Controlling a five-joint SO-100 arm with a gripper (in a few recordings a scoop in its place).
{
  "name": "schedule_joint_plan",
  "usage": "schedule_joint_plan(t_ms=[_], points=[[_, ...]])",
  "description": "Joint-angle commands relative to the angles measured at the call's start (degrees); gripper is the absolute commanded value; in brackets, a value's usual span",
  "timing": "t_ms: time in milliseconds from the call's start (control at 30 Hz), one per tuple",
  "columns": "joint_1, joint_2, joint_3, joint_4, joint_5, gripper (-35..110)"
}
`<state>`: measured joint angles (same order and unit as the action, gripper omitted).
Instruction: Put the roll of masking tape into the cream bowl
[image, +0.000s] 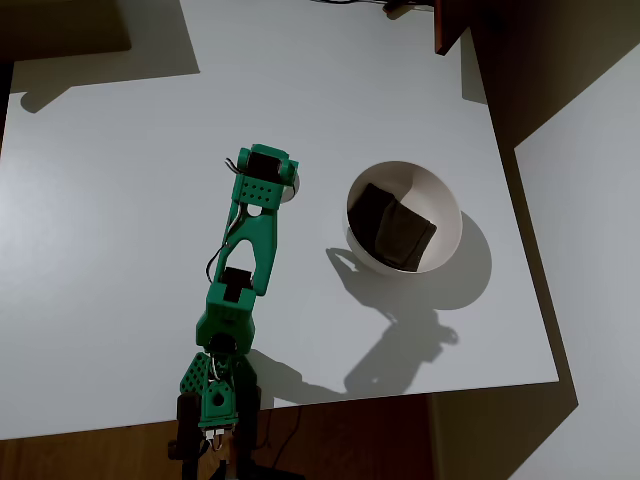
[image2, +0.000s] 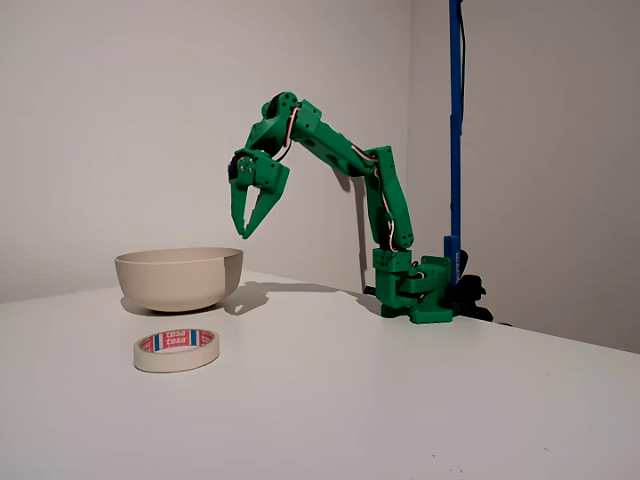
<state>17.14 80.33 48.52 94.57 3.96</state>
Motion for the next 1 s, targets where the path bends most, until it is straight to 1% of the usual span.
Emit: schedule_joint_plan(t_ms=[0,200,233,267,333,367,600,967], points=[[0.6,-4.0,-8.5,0.8,1.1,-8],[-1.5,-14.2,-16.9,1.2,1.2,-8],[-1.9,-14.9,-17.5,1.1,1.5,-6],[-2.4,-15.6,-18.0,0.8,2.0,0],[-3.3,-16.6,-18.5,0.6,3.3,17],[-3.9,-17.0,-18.6,0.4,3.3,21],[-6.5,-20.4,-18.7,0.5,3.9,23],[1.3,-27.1,-18.8,-3.2,1.1,23]])
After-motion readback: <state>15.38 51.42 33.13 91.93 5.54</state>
